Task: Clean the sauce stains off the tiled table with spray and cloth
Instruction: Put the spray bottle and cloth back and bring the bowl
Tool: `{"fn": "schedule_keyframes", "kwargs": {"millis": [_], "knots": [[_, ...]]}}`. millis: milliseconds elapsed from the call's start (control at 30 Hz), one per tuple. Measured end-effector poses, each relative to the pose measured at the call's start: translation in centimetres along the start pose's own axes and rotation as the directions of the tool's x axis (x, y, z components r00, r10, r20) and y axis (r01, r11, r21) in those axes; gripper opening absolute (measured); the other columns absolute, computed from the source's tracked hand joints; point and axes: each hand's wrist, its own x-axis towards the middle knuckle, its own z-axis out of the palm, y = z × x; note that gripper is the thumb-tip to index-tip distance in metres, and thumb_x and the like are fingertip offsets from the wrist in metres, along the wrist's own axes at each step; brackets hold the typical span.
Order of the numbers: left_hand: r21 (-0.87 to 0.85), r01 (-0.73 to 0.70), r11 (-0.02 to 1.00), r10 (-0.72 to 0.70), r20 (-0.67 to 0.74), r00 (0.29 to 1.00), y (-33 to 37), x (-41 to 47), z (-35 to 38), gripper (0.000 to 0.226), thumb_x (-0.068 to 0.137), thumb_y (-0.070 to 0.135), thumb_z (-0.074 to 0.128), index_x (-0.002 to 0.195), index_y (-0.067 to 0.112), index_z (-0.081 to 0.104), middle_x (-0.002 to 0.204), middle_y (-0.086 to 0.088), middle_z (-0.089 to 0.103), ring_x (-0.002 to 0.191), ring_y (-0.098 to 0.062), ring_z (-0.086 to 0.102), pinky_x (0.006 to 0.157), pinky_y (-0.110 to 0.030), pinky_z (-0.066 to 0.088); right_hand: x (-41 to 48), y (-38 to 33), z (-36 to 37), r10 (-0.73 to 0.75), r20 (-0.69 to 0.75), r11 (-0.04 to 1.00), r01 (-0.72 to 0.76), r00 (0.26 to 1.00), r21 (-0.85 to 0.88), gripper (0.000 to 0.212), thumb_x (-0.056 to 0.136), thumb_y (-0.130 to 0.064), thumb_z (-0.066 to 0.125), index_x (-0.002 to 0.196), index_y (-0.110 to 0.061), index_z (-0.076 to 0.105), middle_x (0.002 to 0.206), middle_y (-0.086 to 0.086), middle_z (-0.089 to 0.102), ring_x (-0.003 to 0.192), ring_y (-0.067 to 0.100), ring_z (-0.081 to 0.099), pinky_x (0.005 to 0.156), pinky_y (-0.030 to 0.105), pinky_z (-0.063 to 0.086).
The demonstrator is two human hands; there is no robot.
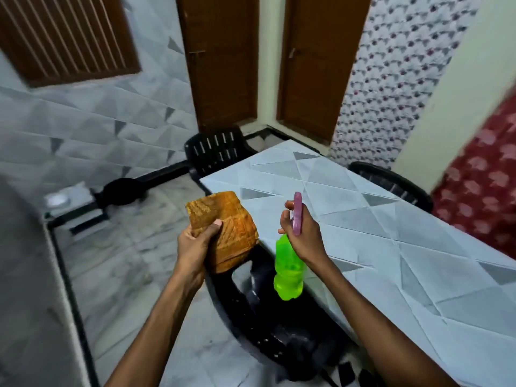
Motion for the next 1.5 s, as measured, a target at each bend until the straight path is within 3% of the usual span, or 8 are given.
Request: {"fn": "schedule_keyframes", "kwargs": {"millis": [233, 367, 533, 667, 900, 1067, 1300, 1500], "knots": [[0.025, -0.042, 0.999, 0.044, -0.098, 0.994, 5.1, 7.0, -15.4, 0.031, 0.084, 0.016, 0.076, 0.111, 0.005, 0.068, 0.101, -0.011, 0.076, 0.089, -0.027, 0.073, 0.069, -0.032, 0.058, 2.9, -8.9, 15.2, -0.12, 0.172, 0.988, 0.101, 0.978, 0.116, 0.037, 0.095, -0.053, 0.06, 0.121, -0.028, 0.055, 0.107, -0.014, 0.067, 0.085, 0.022, 0.076, 0.088, 0.046, 0.059], [-0.011, -0.065, 0.998, 0.062, -0.175, 0.983, 8.6, 11.8, -22.3, 0.033, 0.085, 0.014, 0.074, 0.116, 0.003, 0.066, 0.107, -0.014, 0.074, 0.094, -0.028, 0.072, 0.08, -0.037, 0.058, 5.2, -13.8, 24.0, -0.152, 0.233, 0.968, 0.098, 0.96, 0.23, 0.027, 0.101, -0.022, 0.059, 0.124, -0.009, 0.053, 0.108, 0.004, 0.063, 0.076, 0.021, 0.074, 0.07, 0.025, 0.06], [-0.088, -0.071, 0.994, 0.043, -0.287, 0.957, 11.2, 18.0, -28.7, 0.033, 0.086, 0.012, 0.073, 0.116, 0.0, 0.066, 0.107, -0.017, 0.073, 0.098, -0.034, 0.07, 0.087, -0.045, 0.057, 9.1, -18.5, 33.2, -0.211, 0.308, 0.956, 0.13, 0.928, 0.262, 0.043, 0.098, -0.037, 0.06, 0.134, -0.017, 0.049, 0.124, 0.007, 0.062, 0.075, 0.023, 0.075, 0.075, 0.04, 0.061], [-0.117, -0.071, 0.991, 0.027, -0.346, 0.938, 12.7, 24.3, -32.9, 0.033, 0.086, 0.011, 0.073, 0.117, 0.002, 0.066, 0.107, -0.016, 0.073, 0.098, -0.033, 0.071, 0.084, -0.041, 0.058, 13.9, -20.7, 40.3, -0.247, 0.351, 0.951, 0.157, 0.903, 0.265, 0.046, 0.097, -0.039, 0.062, 0.129, -0.007, 0.056, 0.103, -0.008, 0.064, 0.073, 0.014, 0.071, 0.081, 0.057, 0.061], [-0.092, -0.119, 0.989, 0.074, -0.394, 0.916, 16.7, 37.3, -37.7, 0.027, 0.087, 0.009, 0.071, 0.113, 0.009, 0.066, 0.101, -0.009, 0.074, 0.082, -0.019, 0.073, 0.067, -0.03, 0.058, 25.5, -24.1, 51.8, -0.353, 0.409, 0.935, 0.3, 0.841, 0.19, 0.034, 0.096, -0.052, 0.056, 0.111, -0.021, 0.058, 0.098, 0.005, 0.07, 0.074, 0.017, 0.076, 0.077, 0.04, 0.061], [-0.079, -0.14, 0.987, 0.09, -0.448, 0.889, 22.1, 48.2, -40.6, 0.028, 0.084, 0.009, 0.074, 0.112, 0.006, 0.067, 0.101, -0.01, 0.075, 0.078, -0.016, 0.074, 0.064, -0.027, 0.058, 35.1, -27.9, 60.5, -0.455, 0.4, 0.89, 0.403, 0.796, 0.211, 0.044, 0.087, -0.06, 0.055, 0.106, -0.022, 0.061, 0.093, -0.001, 0.069, 0.086, 0.028, 0.073, 0.083, 0.048, 0.058], [-0.091, -0.158, 0.983, 0.086, -0.531, 0.843, 27.5, 61.4, -45.8, 0.037, 0.082, 0.01, 0.076, 0.116, 0.0, 0.065, 0.108, -0.018, 0.073, 0.097, -0.033, 0.071, 0.088, -0.049, 0.056, 46.0, -33.2, 72.2, -0.454, 0.571, 0.891, 0.356, 0.684, 0.283, 0.087, 0.083, -0.082, 0.042, 0.136, -0.013, 0.054, 0.118, -0.007, 0.056, 0.107, 0.016, 0.058, 0.104, 0.048, 0.049], [-0.102, -0.146, 0.984, 0.063, -0.568, 0.821, 30.0, 72.9, -53.1, 0.03, 0.083, 0.01, 0.075, 0.112, 0.006, 0.067, 0.107, -0.018, 0.073, 0.099, -0.036, 0.07, 0.088, -0.055, 0.056, 53.6, -34.4, 85.5, -0.428, 0.592, 0.903, 0.308, 0.682, 0.299, 0.066, 0.083, -0.079, 0.057, 0.116, -0.022, 0.057, 0.099, -0.004, 0.065, 0.092, 0.029, 0.07, 0.085, 0.058, 0.055]]}}
